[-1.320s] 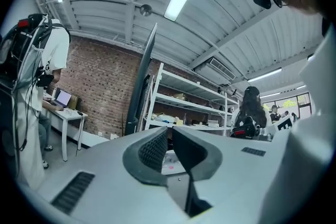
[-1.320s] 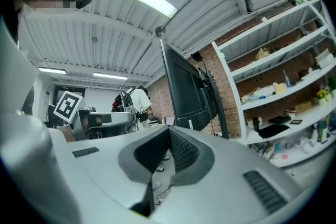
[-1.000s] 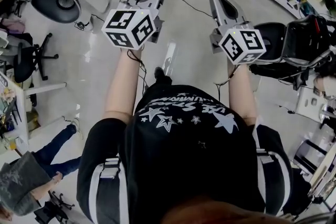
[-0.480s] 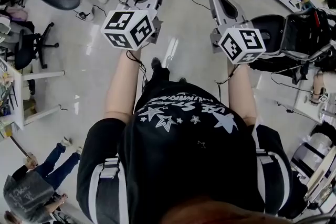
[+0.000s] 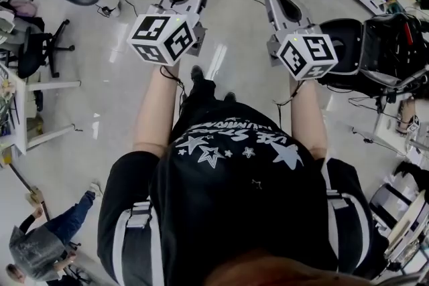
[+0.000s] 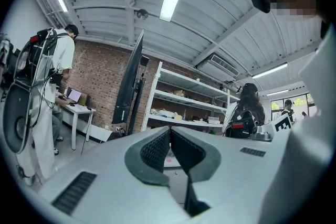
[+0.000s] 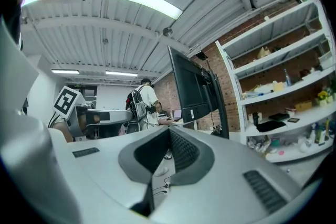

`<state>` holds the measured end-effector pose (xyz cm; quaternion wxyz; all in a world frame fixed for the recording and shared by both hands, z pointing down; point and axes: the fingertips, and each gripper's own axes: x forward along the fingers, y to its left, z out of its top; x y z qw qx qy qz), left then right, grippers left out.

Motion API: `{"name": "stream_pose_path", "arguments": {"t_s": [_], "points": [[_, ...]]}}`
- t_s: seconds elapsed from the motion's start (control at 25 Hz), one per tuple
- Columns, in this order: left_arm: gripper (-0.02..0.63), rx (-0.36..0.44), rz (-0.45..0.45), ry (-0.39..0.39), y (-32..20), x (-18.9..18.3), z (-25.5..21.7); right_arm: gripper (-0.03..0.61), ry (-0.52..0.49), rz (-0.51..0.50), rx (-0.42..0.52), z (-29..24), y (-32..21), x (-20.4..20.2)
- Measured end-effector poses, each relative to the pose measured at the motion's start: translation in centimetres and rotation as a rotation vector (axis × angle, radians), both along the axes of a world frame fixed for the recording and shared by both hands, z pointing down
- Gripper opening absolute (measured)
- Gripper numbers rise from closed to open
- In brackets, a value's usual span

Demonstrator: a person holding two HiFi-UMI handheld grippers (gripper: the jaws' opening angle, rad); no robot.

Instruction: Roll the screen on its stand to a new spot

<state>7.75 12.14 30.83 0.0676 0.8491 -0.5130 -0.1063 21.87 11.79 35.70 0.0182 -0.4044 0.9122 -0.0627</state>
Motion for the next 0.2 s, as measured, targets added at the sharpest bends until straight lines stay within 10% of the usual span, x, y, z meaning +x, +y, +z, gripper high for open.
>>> {"name": "stream_pose_path", "arguments": {"t_s": [0.2], "points": [[0.018, -0.006, 0.0, -0.003, 1.18, 0.63, 0.07, 0.006, 0.01, -0.007, -0.008, 0.08, 1.02, 0.52]]}}
